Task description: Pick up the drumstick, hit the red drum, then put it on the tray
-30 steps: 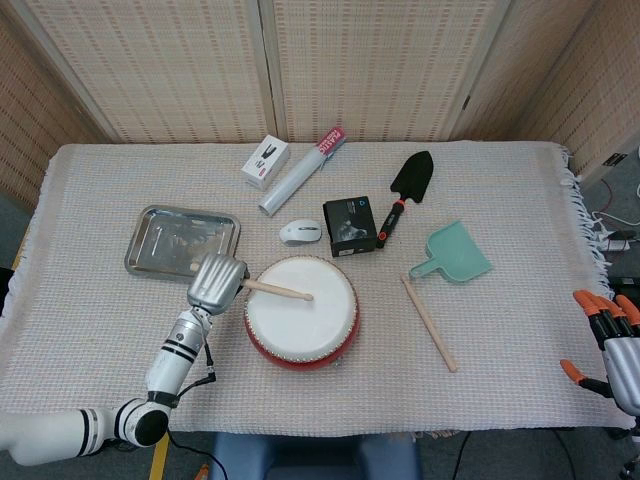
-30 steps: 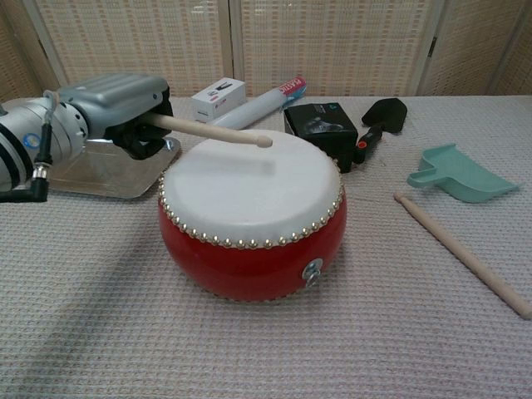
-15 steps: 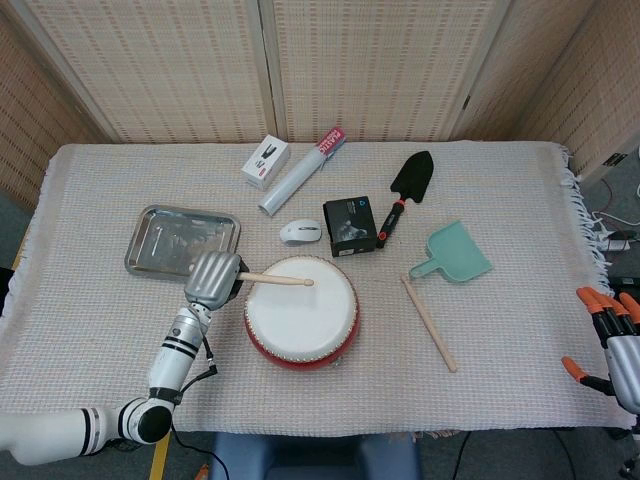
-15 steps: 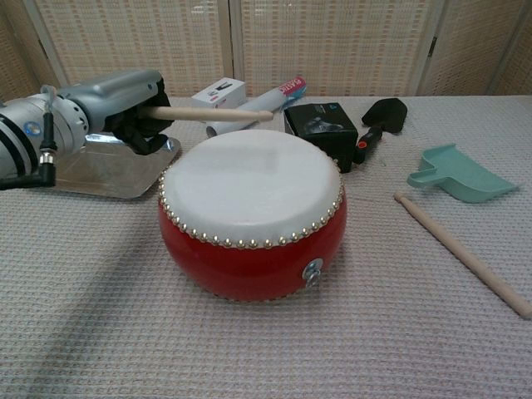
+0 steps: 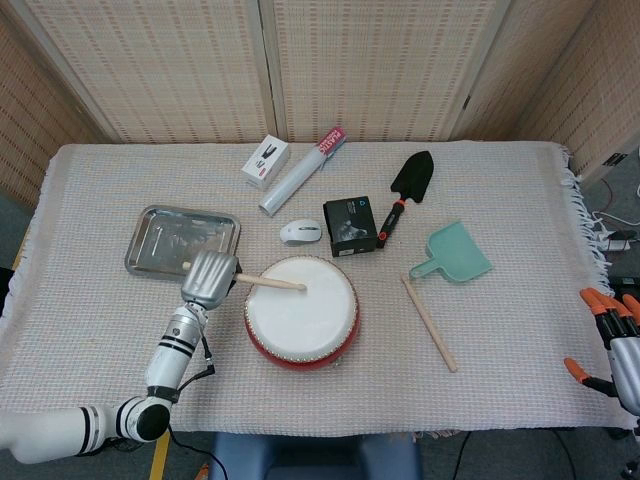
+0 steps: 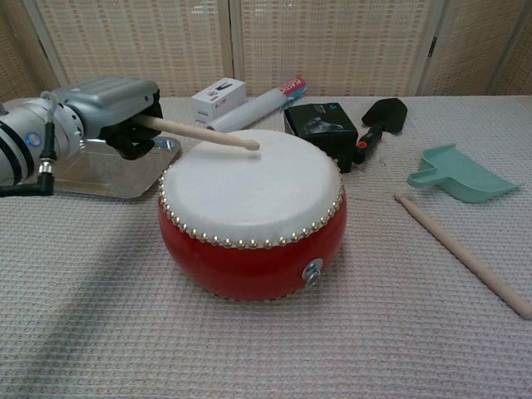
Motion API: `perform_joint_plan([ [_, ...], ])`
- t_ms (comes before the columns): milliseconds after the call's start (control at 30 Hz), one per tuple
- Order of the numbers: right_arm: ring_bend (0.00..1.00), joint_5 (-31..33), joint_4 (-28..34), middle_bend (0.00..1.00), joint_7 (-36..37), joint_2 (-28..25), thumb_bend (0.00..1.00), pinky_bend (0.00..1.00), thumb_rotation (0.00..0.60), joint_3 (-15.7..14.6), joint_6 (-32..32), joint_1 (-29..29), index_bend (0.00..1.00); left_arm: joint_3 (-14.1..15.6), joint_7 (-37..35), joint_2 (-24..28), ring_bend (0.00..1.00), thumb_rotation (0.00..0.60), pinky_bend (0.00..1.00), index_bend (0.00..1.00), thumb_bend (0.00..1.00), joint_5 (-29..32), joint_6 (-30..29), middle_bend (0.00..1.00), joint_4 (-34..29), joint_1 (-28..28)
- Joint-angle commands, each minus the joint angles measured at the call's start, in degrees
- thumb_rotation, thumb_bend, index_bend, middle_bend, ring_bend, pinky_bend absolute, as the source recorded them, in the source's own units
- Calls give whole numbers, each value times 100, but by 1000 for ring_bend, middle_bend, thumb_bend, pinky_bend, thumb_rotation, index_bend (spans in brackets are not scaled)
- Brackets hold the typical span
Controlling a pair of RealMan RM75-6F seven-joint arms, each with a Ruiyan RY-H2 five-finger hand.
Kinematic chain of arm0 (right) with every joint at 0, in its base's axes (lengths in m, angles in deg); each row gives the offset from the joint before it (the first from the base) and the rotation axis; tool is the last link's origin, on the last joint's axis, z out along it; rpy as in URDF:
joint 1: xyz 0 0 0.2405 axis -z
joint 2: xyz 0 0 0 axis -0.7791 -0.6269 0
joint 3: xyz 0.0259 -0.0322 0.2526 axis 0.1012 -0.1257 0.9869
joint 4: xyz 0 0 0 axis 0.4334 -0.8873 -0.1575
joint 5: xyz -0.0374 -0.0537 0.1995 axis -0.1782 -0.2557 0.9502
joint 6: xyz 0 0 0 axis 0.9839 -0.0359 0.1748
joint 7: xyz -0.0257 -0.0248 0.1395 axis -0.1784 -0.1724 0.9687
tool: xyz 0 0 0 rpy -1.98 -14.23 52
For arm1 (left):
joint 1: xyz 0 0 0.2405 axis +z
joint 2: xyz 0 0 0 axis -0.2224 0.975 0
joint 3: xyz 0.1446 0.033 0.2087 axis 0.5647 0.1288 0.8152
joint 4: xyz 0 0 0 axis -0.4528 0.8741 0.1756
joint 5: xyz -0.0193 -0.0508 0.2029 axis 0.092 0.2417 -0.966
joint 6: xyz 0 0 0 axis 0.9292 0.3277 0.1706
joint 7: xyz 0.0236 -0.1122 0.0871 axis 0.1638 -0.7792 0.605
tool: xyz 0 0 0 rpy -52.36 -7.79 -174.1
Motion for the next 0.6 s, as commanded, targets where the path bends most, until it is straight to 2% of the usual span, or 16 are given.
perform_joint_plan([
  [33, 0, 3, -4, 62, 3, 6, 201, 0, 600, 1, 8, -5, 5, -277, -716, 284, 1000, 600, 1000, 1000, 754, 260, 198, 1000, -390, 63],
  [200, 0, 28, -5, 63, -1, 1, 201, 0, 600, 0, 21, 2, 5, 207, 243, -17, 1000, 600, 1000, 1000, 755, 24, 29, 1000, 312, -156],
  [333, 0, 44, 2, 62, -3, -10, 201, 0, 600, 2, 17, 12, 6, 437, 683, -160, 1000, 600, 1000, 1000, 754, 57, 88, 1000, 623, -232],
  [400, 0, 54, 0, 62, -4, -10, 201, 0, 600, 4, 24, 12, 6, 372, 499, -111, 1000, 600, 1000, 1000, 753, 133, 125, 1000, 474, -188],
  [533, 0, 51, 2, 62, -8, -6, 201, 0, 600, 10, 47, -6, 7, -9, -629, 23, 1000, 600, 1000, 1000, 754, 63, 38, 1000, -17, 63],
  [600, 0, 44, 7, 62, -15, -3, 201, 0, 600, 13, 60, -19, 7, -21, -950, 177, 1000, 600, 1000, 1000, 754, -151, 98, 1000, -159, 124],
])
